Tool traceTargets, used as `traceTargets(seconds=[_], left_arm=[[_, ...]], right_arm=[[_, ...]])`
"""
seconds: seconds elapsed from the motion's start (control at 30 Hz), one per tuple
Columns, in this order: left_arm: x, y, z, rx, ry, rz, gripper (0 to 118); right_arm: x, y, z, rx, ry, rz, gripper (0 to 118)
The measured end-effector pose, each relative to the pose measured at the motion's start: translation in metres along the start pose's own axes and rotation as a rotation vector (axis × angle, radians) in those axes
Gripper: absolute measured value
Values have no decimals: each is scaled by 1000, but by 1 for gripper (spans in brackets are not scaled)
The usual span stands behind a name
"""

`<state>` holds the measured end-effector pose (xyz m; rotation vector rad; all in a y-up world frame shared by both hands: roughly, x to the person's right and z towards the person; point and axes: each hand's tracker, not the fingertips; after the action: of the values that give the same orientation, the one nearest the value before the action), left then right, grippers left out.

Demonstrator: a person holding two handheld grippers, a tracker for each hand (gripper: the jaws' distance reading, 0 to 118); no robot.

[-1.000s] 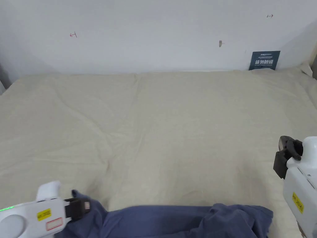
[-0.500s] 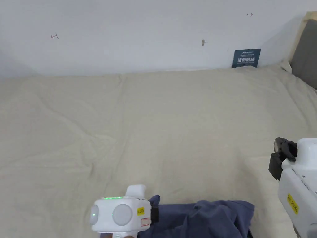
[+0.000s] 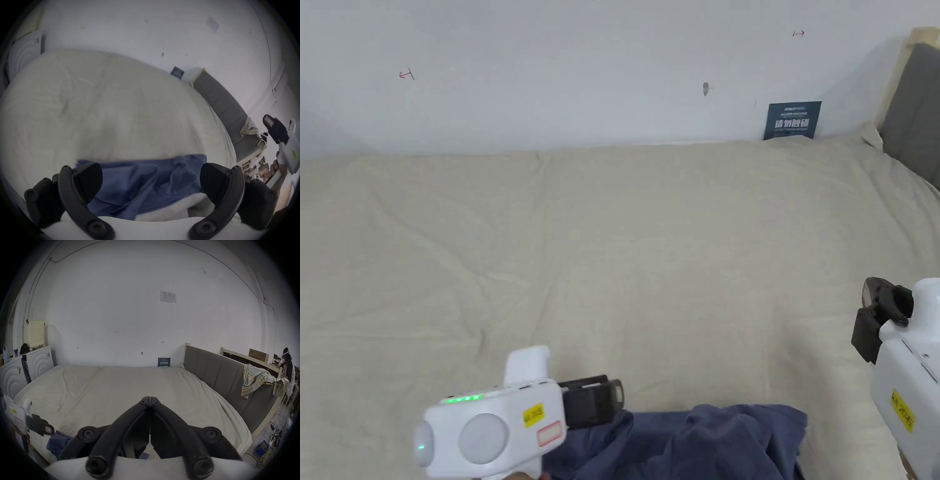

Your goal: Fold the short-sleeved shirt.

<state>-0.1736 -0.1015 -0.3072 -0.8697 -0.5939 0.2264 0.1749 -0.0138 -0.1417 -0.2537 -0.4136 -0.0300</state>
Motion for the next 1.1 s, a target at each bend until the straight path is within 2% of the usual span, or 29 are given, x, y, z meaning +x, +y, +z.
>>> traceTargets(seconds=[0.1,0.17,0.23,0.3,0.5,0.77,0.87,1.1], left_arm=[[-16,4,25,94,84,-47,117],[-27,2,34,136,154,-71,108],[-35,-5,39,188,191,-102,63],[-41,-13,36,179,230,-143,5],[-52,-41,0,53,222,-103,2],[-21,-87,-65,-141,196,-194,2],[-18,-92,-87,-219,198,-177,2],[18,-100,-101,-202,188,-195,2]], right_arm=[[-5,3,1,8,14,10,0],[-7,5,1,11,22,14,0],[-10,5,1,10,29,14,0],[-10,5,0,7,34,11,0],[-11,3,0,-4,36,13,0],[0,0,-5,-23,15,17,0],[6,-1,-6,-30,6,19,0],[17,-3,-8,-45,-16,17,0]])
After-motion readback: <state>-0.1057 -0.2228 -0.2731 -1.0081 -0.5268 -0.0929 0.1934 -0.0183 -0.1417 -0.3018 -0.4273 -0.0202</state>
